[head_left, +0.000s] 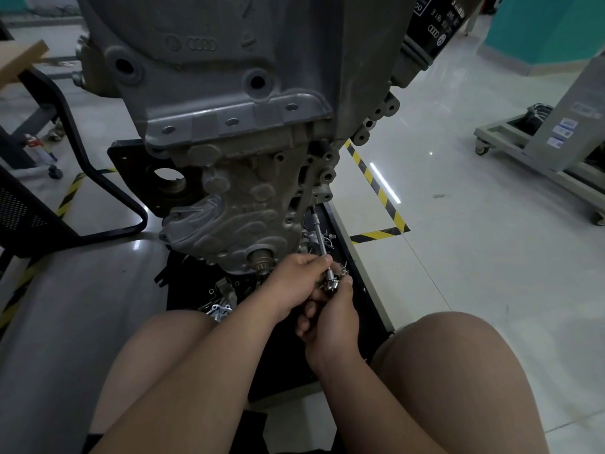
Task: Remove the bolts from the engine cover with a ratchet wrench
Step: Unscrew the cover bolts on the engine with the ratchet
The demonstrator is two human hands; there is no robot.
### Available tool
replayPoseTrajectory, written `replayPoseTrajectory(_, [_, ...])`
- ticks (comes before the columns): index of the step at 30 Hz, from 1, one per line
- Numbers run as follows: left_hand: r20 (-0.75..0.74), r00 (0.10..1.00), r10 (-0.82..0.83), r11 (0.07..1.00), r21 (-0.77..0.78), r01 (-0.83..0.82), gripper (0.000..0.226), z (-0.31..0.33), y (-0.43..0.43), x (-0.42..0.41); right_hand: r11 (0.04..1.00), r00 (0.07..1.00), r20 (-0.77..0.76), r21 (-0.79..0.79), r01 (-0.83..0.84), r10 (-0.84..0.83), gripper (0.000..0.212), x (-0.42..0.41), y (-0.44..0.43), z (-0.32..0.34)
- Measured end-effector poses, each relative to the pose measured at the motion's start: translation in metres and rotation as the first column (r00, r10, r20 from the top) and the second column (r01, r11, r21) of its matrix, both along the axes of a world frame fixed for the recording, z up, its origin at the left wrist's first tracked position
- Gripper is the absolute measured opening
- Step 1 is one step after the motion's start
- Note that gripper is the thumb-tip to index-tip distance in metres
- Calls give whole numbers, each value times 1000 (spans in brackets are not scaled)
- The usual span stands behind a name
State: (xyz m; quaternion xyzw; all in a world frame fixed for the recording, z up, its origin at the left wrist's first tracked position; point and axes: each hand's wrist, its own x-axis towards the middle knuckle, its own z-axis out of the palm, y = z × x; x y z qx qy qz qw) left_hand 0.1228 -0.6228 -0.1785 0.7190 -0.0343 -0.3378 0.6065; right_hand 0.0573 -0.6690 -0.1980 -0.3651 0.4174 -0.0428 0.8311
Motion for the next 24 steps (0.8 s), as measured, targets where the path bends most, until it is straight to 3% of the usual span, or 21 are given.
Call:
replayPoseTrajectory(6, [18, 1000, 24, 999, -26, -24, 31, -2, -1, -1, 999, 999, 43, -48, -12, 14, 63, -1, -1, 2])
replayPoseTrajectory(13, [61, 993, 97, 994, -59, -94, 29, -3, -3, 1, 959, 999, 44, -282, -2, 15, 48, -7, -3, 5])
replayPoseTrajectory(19, [75, 992, 101, 994, -42, -98, 33, -2, -2, 1, 937, 998, 58, -349, 32, -13, 30, -11, -1, 6])
replayPoseTrajectory(24, [70, 993, 97, 995, -17, -96, 34, -2, -2, 1, 913, 999, 44, -408, 31, -14, 29, -9, 0, 5])
